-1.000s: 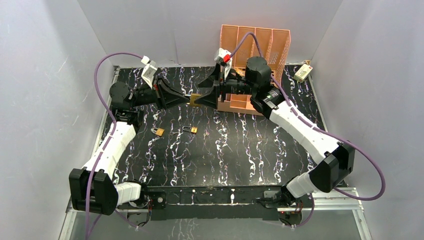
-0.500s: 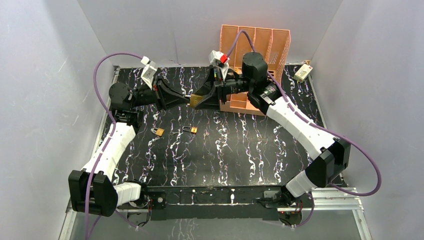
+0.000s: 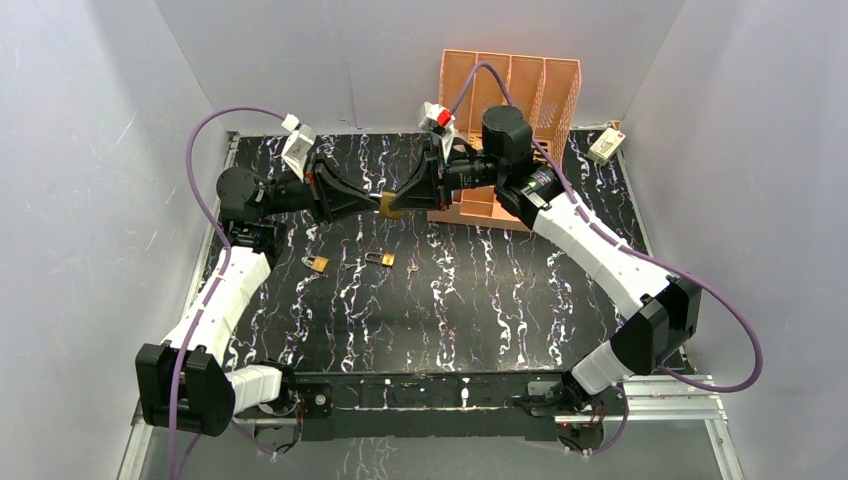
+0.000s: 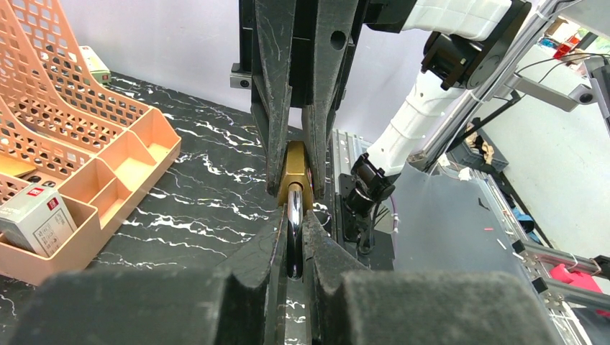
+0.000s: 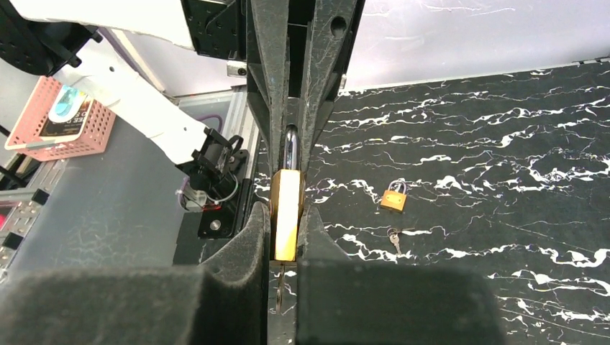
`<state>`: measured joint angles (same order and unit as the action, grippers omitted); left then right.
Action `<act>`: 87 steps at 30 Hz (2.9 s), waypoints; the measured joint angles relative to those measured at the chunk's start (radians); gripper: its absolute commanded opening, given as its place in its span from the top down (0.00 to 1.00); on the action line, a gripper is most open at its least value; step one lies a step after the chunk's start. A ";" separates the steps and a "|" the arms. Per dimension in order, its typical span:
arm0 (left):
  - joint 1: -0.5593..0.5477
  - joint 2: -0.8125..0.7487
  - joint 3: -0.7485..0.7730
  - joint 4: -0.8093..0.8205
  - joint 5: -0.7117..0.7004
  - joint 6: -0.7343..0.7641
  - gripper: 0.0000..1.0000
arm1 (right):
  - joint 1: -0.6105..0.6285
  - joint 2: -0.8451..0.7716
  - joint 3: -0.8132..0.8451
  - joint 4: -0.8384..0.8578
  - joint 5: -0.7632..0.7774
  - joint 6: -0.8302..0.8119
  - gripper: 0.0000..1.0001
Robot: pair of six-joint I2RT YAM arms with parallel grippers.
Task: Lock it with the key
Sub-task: Lock the lock.
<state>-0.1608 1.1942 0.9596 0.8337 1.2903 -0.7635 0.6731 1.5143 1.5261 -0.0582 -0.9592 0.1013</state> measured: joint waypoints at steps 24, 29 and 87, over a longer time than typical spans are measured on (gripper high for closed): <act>0.002 0.002 0.001 -0.024 -0.008 -0.010 0.45 | -0.083 -0.008 -0.002 -0.046 -0.051 0.021 1.00; 0.002 0.011 0.002 -0.040 -0.047 -0.003 0.53 | -0.082 -0.009 -0.002 -0.043 -0.066 0.035 1.00; -0.012 0.046 -0.019 0.058 -0.108 0.002 1.00 | -0.154 -0.049 -0.127 0.113 -0.057 0.086 0.22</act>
<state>-0.1726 1.2404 0.9409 0.8921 1.1824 -0.7616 0.5190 1.4651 1.3994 0.0551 -1.0161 0.1875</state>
